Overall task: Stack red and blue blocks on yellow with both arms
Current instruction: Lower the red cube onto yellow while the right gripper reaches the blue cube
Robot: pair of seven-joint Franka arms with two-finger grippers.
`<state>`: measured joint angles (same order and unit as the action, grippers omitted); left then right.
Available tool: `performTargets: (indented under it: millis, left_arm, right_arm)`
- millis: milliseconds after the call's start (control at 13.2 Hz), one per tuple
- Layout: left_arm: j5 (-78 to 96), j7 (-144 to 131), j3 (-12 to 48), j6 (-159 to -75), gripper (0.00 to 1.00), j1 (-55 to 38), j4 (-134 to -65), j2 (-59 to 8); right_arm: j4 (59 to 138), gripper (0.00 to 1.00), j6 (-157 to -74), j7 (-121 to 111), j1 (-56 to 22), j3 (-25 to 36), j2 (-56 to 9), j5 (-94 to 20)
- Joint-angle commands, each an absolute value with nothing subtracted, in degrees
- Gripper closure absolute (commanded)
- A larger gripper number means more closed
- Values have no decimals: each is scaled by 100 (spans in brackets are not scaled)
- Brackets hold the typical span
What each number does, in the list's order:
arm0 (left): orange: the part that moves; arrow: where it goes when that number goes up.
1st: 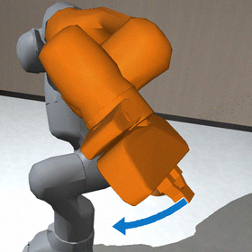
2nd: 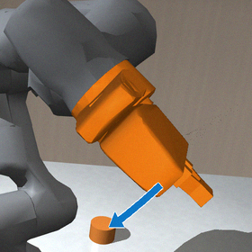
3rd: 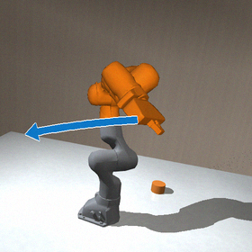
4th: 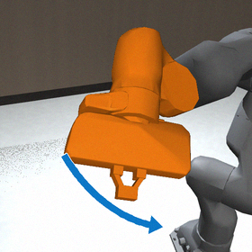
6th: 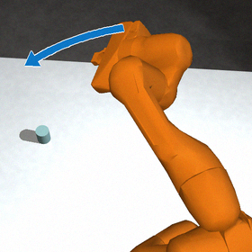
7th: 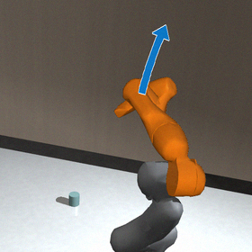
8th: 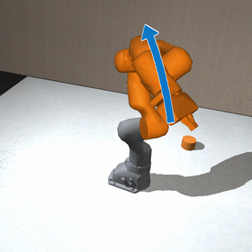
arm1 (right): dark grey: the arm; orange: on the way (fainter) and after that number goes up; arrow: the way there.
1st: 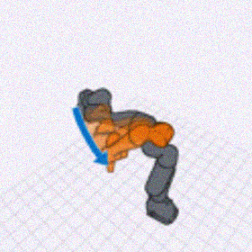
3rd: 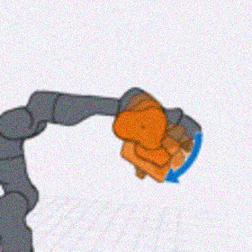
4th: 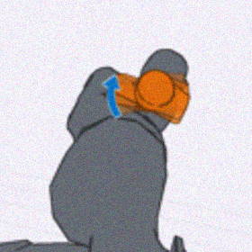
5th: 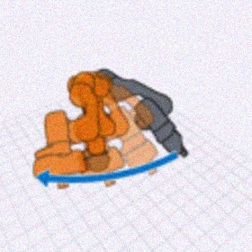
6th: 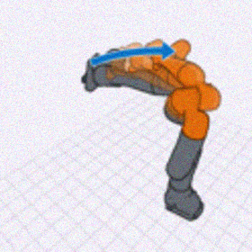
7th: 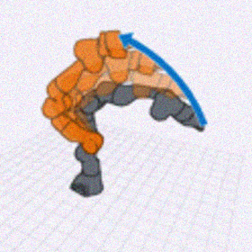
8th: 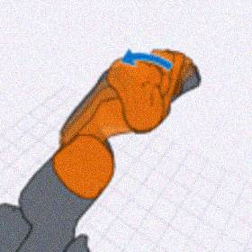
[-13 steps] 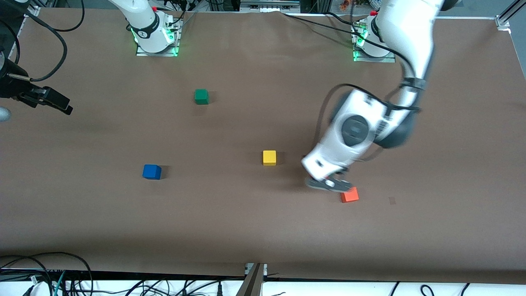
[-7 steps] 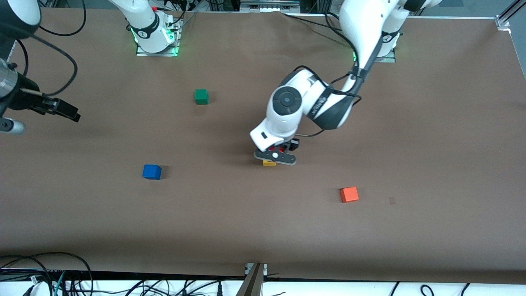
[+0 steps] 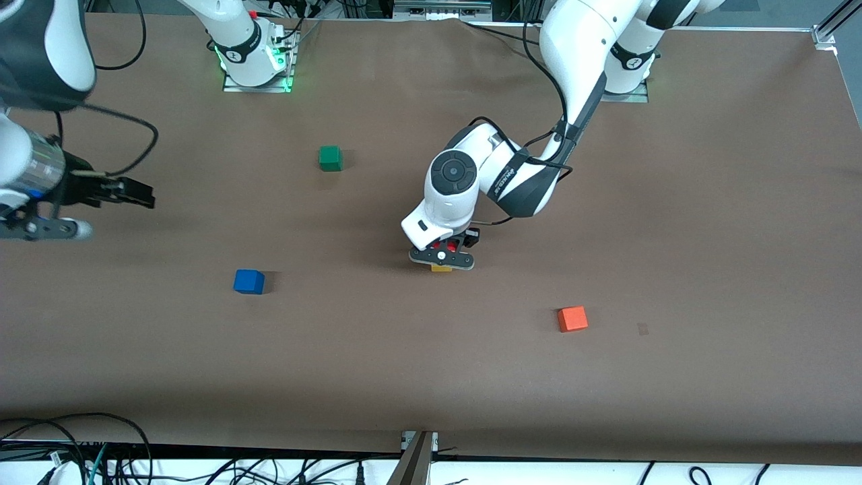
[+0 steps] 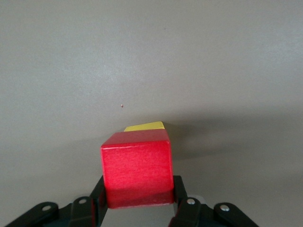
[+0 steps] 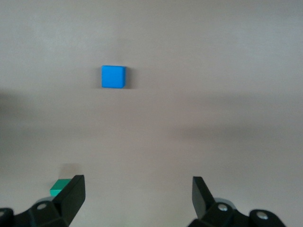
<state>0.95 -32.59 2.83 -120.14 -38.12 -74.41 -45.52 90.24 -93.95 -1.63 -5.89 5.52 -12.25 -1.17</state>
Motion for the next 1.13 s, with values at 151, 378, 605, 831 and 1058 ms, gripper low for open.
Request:
performTargets:
  millis: [151,378,605,831,1058]
  left_arm:
    - [158,-3533,193,-11971,100,-4008,-7225,-4711]
    - [149,-3559,193,-11971,100,-4008,-7233,-4728]
    - [149,-3665,193,-11971,100,-4008,-7233,-4729]
    - [54,-3683,185,-11971,100,-4008,-7233,-4737]
    - [0,-3762,185,-11971,100,-4008,-7225,-4790]
  right_arm:
    - [8834,0,-10474,-932,-580,492,-2256,-343]
    - [8264,0,-10889,-844,-677,483,-3161,-343]
    - [8200,0,-11056,-756,-677,483,-3515,-806]
    - [8454,0,-11336,-756,-746,483,-3673,-923]
    - [9060,0,-12145,-756,-861,483,-3674,-923]
